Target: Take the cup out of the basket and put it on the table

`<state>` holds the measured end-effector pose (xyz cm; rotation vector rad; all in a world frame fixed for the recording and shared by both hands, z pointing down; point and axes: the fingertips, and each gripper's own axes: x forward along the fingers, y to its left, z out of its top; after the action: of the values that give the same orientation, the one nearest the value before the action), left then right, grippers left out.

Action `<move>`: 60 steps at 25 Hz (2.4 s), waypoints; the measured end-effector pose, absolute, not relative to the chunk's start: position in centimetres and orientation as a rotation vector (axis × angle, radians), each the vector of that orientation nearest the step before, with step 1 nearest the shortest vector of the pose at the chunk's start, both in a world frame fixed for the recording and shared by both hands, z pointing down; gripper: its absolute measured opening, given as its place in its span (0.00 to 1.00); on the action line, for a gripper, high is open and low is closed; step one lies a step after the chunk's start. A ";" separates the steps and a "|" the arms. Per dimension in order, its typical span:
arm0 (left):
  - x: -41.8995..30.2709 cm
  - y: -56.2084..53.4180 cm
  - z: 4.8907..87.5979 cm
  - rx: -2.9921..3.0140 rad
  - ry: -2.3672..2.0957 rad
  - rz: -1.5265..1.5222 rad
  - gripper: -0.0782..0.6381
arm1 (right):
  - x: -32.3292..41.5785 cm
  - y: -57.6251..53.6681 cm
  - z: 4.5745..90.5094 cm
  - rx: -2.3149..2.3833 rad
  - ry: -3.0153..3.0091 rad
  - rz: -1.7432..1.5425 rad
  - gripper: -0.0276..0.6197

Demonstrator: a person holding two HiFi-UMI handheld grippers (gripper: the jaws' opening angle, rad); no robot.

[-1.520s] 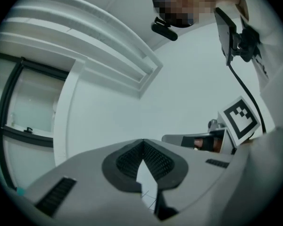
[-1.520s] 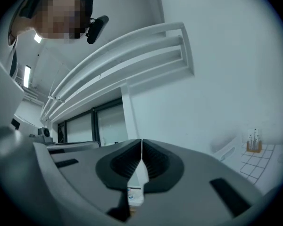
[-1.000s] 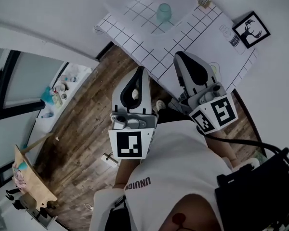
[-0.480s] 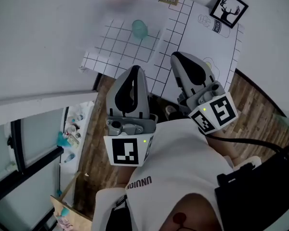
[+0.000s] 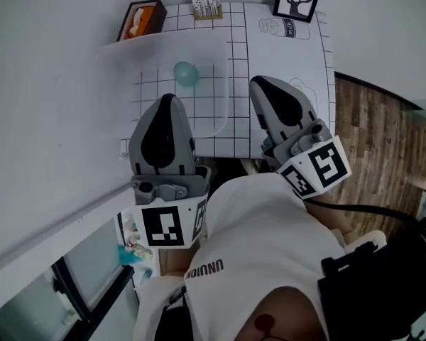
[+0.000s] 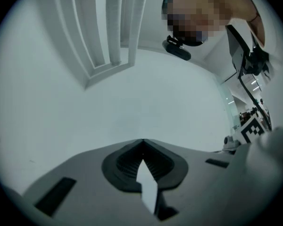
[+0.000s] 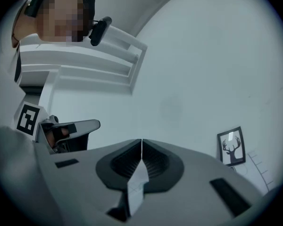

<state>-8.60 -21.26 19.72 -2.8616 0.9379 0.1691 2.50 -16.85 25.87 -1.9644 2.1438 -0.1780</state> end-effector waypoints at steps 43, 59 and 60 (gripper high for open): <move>-1.7 -33.1 35.2 -2.954 0.071 -0.639 0.49 | 5.5 -19.7 26.5 -2.243 1.847 -0.187 0.08; -0.6 -33.6 41.6 -2.791 -0.143 -0.922 0.51 | 6.9 -20.0 26.6 -2.283 1.826 -0.194 0.08; -0.6 -33.6 42.0 -2.790 -0.155 -0.934 0.52 | 6.9 -20.0 26.6 -2.285 1.827 -0.194 0.08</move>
<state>-0.62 -33.62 42.02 -2.7899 -0.1546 -0.9343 6.90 -20.05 26.58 -2.2848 1.8267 -0.1943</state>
